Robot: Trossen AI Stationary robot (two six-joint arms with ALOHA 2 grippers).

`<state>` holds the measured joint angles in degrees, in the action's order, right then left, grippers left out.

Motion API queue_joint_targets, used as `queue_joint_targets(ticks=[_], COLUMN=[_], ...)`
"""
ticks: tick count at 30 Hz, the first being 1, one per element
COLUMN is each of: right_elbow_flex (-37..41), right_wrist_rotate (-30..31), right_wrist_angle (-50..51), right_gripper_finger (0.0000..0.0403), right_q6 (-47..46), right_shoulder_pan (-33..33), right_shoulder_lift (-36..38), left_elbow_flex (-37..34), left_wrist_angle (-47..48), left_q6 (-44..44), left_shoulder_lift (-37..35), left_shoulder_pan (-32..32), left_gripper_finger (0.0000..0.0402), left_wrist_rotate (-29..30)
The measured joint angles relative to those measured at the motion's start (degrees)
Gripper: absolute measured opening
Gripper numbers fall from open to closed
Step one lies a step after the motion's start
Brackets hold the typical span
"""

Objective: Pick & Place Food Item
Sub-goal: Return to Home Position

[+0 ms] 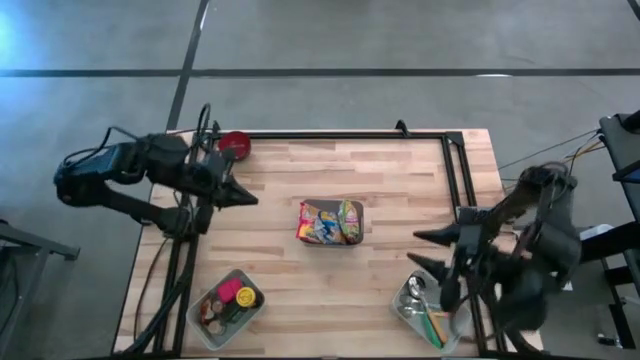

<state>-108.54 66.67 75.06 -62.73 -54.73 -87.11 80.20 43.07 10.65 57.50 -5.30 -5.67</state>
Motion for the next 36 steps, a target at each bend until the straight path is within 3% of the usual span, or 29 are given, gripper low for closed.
queue_joint_targets(ticks=[3, 5, 7, 10, 11, 13, 15, 21, 27, 32, 36], right_elbow_flex=[6.3, 11.5, 17.1, 25.0, 27.4, 31.8, 36.2, 47.7, 60.8, 70.9, 78.6], right_wrist_rotate=[-3.0, -8.5, -18.1, -38.0, -43.8, -49.6, -50.5, -55.6, -55.4, -50.0, -49.4], right_wrist_angle=[-15.2, -29.0, -44.7, -64.0, -66.8, -66.9, -66.2, -68.5, -70.2, -70.8, -72.4], right_gripper_finger=[0.0213, 0.0213, 0.0213, 0.0213, 0.0213, 0.0213, 0.0213, 0.0213, 0.0213, 0.0213, 0.0213], right_q6=[12.5, 24.1, 36.3, 49.4, 50.6, 48.2, 43.9, 43.9, 42.8, 40.1, 37.5], right_shoulder_pan=[1.5, 3.8, 7.6, 15.4, 18.1, 23.7, 28.3, 35.5, 36.5, 36.4, 36.4], right_shoulder_lift=[5.5, 8.8, 12.1, 16.6, 17.8, 20.3, 22.8, 32.3, 44.8, 53.9, 58.5], left_elbow_flex=[-4.4, -7.9, -11.6, -15.9, -17.1, -19.4, -22.1, -35.5, -48.5, -53.0, -56.8], left_wrist_angle=[-2.4, -3.8, -5.9, -9.8, -10.6, -11.3, -12.8, -22.2, -37.8, -39.1, -43.7], left_q6=[-0.6, -0.6, -0.5, -0.8, -1.8, -4.4, -6.0, -4.6, 3.0, 4.2, 4.4], left_shoulder_lift=[-3.2, -5.6, -7.6, -9.6, -10.2, -11.4, -12.6, -18.1, -23.8, -25.6, -25.4], left_shoulder_pan=[8.3, 12.5, 15.3, 16.4, 16.4, 16.4, 16.4, 16.5, 16.5, 15.7, 15.2], left_gripper_finger=[0.0, 0.0, 0.0, 0.0, 0.0, 0.0, 0.0, 0.0, 0.0, 0.0, 0.0], left_wrist_rotate=[-8.7, -10.5, -10.7, -11.0, -11.1, -11.2, -11.2, -10.9, -11.9, -12.9, -12.2])
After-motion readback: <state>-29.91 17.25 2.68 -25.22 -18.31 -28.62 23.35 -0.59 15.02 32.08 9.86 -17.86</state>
